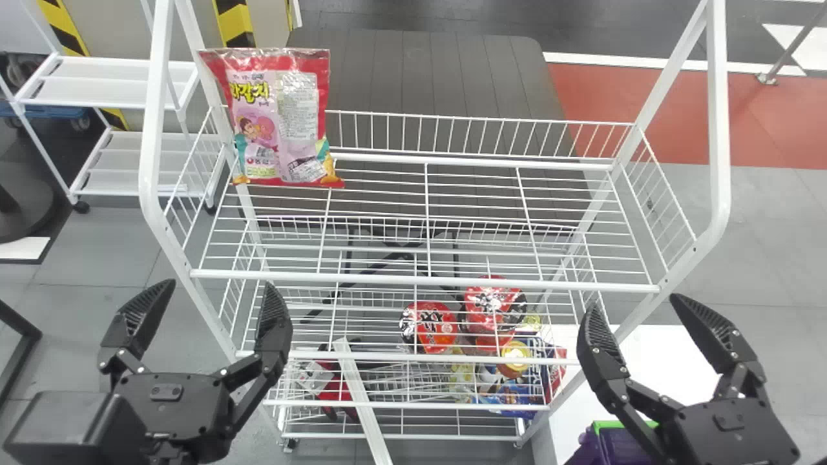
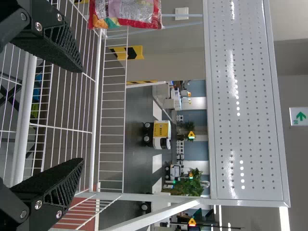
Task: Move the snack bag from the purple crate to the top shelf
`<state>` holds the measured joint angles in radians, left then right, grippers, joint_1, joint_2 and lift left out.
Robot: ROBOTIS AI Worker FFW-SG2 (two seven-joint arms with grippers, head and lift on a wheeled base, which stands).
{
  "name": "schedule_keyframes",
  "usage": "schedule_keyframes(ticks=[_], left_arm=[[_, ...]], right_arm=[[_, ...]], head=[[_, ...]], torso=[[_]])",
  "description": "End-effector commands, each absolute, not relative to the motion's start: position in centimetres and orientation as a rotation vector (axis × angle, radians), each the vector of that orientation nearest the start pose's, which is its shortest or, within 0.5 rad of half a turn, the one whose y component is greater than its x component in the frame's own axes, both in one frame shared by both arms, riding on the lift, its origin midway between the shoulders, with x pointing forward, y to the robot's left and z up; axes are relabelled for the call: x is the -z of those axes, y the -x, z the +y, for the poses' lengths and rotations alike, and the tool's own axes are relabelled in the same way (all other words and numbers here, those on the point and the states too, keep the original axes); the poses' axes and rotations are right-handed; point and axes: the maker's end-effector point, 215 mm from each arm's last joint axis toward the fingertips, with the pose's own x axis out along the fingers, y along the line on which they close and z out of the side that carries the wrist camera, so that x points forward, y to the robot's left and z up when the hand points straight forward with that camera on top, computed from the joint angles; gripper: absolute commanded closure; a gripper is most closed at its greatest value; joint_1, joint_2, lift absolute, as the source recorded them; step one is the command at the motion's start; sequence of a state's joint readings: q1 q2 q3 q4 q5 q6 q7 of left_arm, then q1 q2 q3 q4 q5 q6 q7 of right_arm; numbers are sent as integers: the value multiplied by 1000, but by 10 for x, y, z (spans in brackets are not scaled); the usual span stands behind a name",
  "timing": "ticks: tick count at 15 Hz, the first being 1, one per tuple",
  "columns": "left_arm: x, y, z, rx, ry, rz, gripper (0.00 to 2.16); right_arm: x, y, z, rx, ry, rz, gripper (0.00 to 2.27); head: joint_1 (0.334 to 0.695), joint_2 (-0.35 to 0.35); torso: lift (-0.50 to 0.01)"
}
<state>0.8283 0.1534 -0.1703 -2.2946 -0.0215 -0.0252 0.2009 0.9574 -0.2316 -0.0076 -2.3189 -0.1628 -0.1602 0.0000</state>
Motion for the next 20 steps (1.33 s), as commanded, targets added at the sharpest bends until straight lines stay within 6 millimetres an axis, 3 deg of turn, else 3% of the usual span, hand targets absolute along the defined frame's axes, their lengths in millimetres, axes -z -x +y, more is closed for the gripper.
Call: schedule_keyframes(ticks=[1, 19, 20], left_arm=[[327, -348, 183, 29, -17, 88, 100], [327, -347, 183, 30, -18, 88, 100], [327, -347, 183, 30, -18, 88, 100]], right_arm=[[315, -320, -220, -151, -15, 63, 181], [313, -320, -219, -156, -20, 59, 181], [321, -321, -217, -157, -18, 95, 181]], head=[[695, -64], [695, -63], [695, -63]], torso=[[2], [-10], [-13]])
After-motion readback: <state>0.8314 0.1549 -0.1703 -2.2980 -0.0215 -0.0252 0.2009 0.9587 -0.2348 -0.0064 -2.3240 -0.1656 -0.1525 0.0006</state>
